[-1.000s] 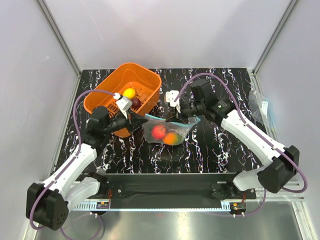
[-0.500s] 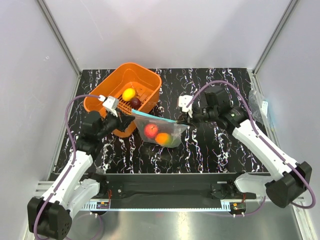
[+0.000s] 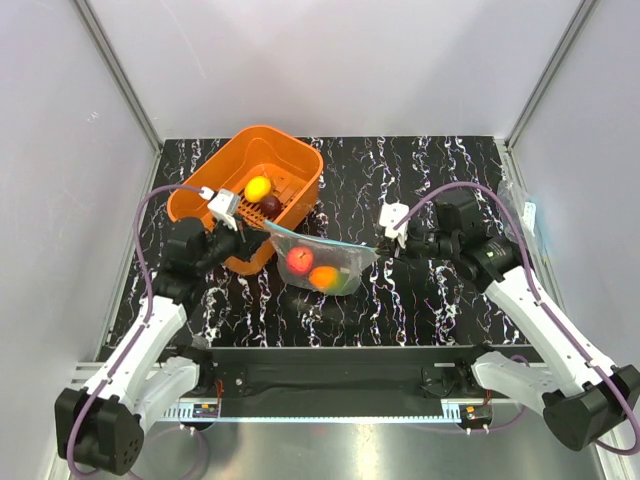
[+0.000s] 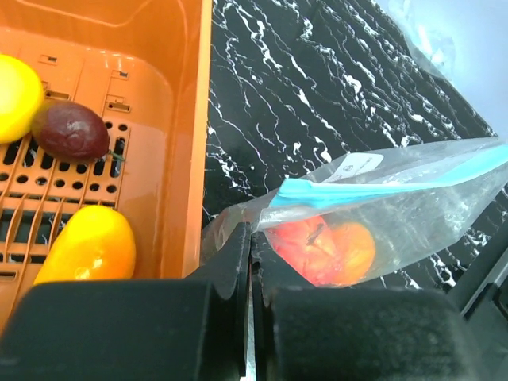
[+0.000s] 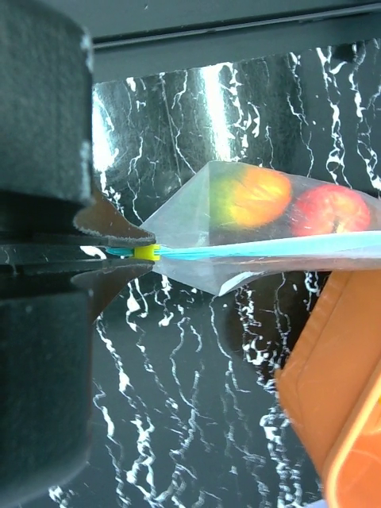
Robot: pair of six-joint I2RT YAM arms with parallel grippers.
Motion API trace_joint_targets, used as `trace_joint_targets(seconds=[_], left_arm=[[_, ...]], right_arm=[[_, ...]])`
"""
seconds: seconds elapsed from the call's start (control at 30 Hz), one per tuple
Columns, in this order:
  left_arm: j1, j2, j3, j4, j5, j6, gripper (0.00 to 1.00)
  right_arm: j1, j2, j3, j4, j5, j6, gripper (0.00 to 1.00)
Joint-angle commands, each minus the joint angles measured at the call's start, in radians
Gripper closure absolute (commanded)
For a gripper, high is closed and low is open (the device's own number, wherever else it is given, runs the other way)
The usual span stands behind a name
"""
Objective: Place the food in the zip-top bag and seal the zipper
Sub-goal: Zip the zipper food storage bag at the center of the board, then reset both arms
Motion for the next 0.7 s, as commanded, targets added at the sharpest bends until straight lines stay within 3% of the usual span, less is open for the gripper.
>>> trace_joint_targets(seconds=[0.0, 0.03, 0.07, 0.13, 0.27, 0.4, 0.67], left_arm=[[0.001, 0.054, 0.094, 0.02, -0.062, 0.086, 1.0], [-0.015, 0.093, 0.113, 0.015, -0.052, 0.089, 1.0], [-0.021, 0.11, 0.146, 0.012, -0.043, 0.095, 1.0], [-0.048, 0.144, 0.168, 0.027, -0.035, 0.099, 1.0], [-0.078, 0.161, 0.187, 0.078, -0.054, 0.096, 1.0], [-0.079, 0.16, 0.184, 0.081, -0.054, 0.107, 1.0], [-0.081, 0.18, 0.213, 0.055, -0.028, 0.149, 1.0]], right_arm=[[-0.031, 0.002, 0.023, 0.007, 0.079, 0.112, 0.85], [-0.031, 0.015, 0.039, 0.056, 0.079, 0.141, 0.8], [-0.031, 0.03, 0.057, 0.081, 0.078, 0.199, 0.67], [-0.03, 0.079, 0.122, 0.131, 0.041, 0.246, 0.6], [-0.03, 0.183, 0.234, 0.242, -0.06, 0.475, 0.33], [0.001, 0.287, 0.324, 0.284, -0.097, 0.649, 0.25], [0.122, 0.417, 0.416, 0.136, -0.118, 0.562, 0.27]])
